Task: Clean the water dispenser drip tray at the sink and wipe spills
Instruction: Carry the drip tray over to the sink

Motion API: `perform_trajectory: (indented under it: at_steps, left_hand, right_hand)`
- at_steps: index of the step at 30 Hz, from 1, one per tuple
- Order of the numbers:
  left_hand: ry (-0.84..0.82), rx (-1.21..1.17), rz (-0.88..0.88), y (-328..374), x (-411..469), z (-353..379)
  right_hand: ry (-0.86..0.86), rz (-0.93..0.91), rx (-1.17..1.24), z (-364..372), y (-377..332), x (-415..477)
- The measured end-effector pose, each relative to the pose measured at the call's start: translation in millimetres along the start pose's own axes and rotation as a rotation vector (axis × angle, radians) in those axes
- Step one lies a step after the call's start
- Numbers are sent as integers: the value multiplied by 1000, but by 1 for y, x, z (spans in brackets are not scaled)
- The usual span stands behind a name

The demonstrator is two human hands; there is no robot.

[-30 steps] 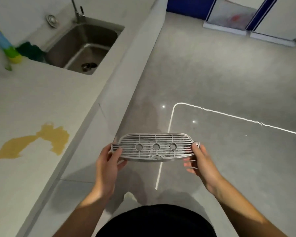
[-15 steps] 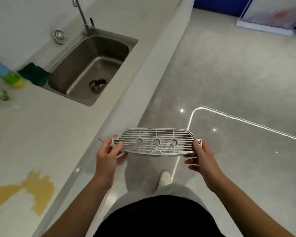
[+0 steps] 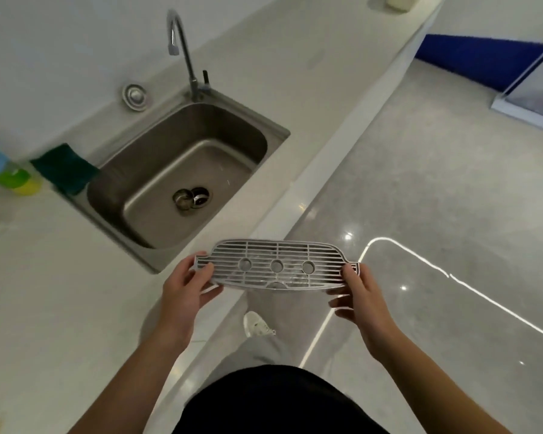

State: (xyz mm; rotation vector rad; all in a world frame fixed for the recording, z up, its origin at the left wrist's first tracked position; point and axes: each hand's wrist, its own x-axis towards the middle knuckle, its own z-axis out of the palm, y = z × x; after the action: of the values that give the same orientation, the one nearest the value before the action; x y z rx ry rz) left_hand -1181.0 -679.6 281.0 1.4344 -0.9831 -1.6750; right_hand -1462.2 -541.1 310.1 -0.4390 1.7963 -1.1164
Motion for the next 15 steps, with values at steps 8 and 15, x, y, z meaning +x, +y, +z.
perform_trajectory:
  at_steps: [8,15]
  left_hand:
    - [88,-120,-16,44,109,25]
    - [222,-437,-112,71,167,34]
  right_hand:
    - [-67,2,-89,27,-89,118]
    - [-199,10,-137,67,-163,224]
